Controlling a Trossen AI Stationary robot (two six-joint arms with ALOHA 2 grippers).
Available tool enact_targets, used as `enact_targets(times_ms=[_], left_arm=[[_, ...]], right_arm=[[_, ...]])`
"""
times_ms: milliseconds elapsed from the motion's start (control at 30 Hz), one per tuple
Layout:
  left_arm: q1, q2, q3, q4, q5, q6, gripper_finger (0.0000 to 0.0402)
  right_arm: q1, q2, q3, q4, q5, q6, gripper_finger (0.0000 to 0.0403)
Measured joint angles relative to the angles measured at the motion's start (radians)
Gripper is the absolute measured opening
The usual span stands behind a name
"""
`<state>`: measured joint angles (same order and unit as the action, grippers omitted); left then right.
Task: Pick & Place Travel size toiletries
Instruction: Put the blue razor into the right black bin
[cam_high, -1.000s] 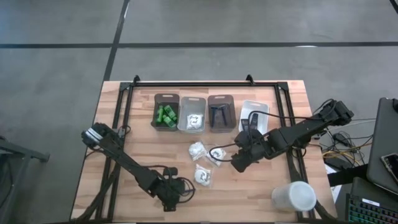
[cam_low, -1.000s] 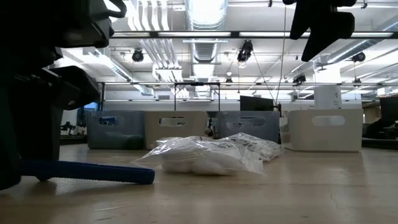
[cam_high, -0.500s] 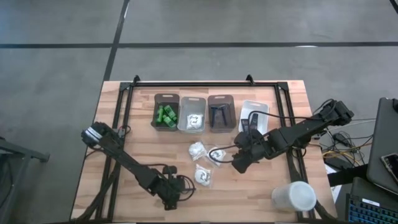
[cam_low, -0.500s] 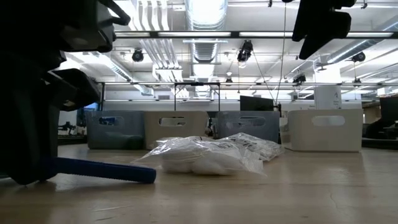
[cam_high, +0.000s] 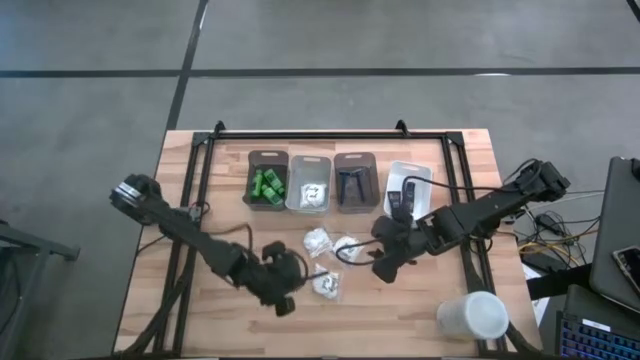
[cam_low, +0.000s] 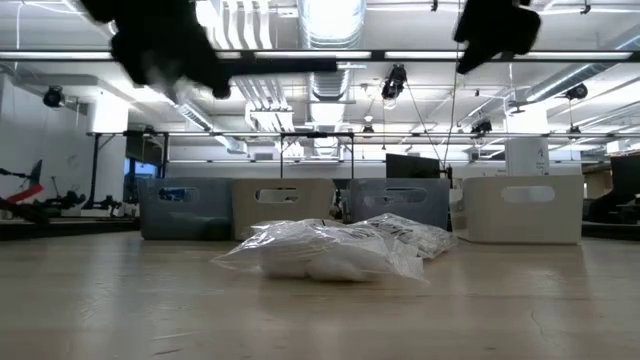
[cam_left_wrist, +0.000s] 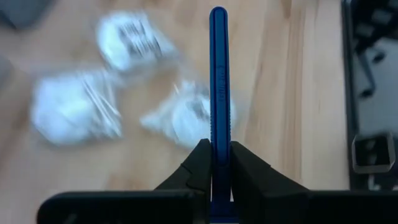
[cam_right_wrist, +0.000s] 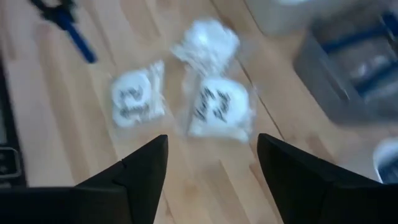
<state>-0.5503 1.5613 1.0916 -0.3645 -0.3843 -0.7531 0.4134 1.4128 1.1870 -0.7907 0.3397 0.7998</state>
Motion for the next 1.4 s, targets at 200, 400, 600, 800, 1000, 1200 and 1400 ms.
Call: enact_targets(times_ms=[200,400,600,800,1000,1200,1400], left_arm=[[0.119,-0.135,-0.001,0.008,0.027,0.133,0.0037],[0.291,-0.214,-0.003,0.095,0.151,0.281,0.0038],[0.437,-0.217,-0.055,0.393,0.285,0.3,0.0038],[0.494,-0.211,-0.151,0.721,0.32,0.3,0.0039],[0.51,-0.201,-0.185,0.825,0.322,0.288,0.0039],[0.51,-0.174,-0.186,0.851,0.322,0.278,0.0039],[0.512,-0.132,-0.186,0.879,0.349,0.273,0.0039]], right_arm=[[-0.076,-0.01,0.0,0.142,-0.04,-0.169,0.0236],[-0.154,-0.058,-0.005,0.153,-0.062,-0.261,0.0247],[-0.231,-0.155,-0.036,0.235,-0.056,-0.35,0.0245],[-0.286,-0.232,-0.116,0.421,-0.052,-0.398,0.0233],[-0.313,-0.248,-0.201,0.656,-0.137,-0.412,0.0233],[-0.315,-0.225,-0.224,0.725,-0.16,-0.447,0.0247],[-0.316,-0.214,-0.206,0.721,-0.189,-0.459,0.0256]])
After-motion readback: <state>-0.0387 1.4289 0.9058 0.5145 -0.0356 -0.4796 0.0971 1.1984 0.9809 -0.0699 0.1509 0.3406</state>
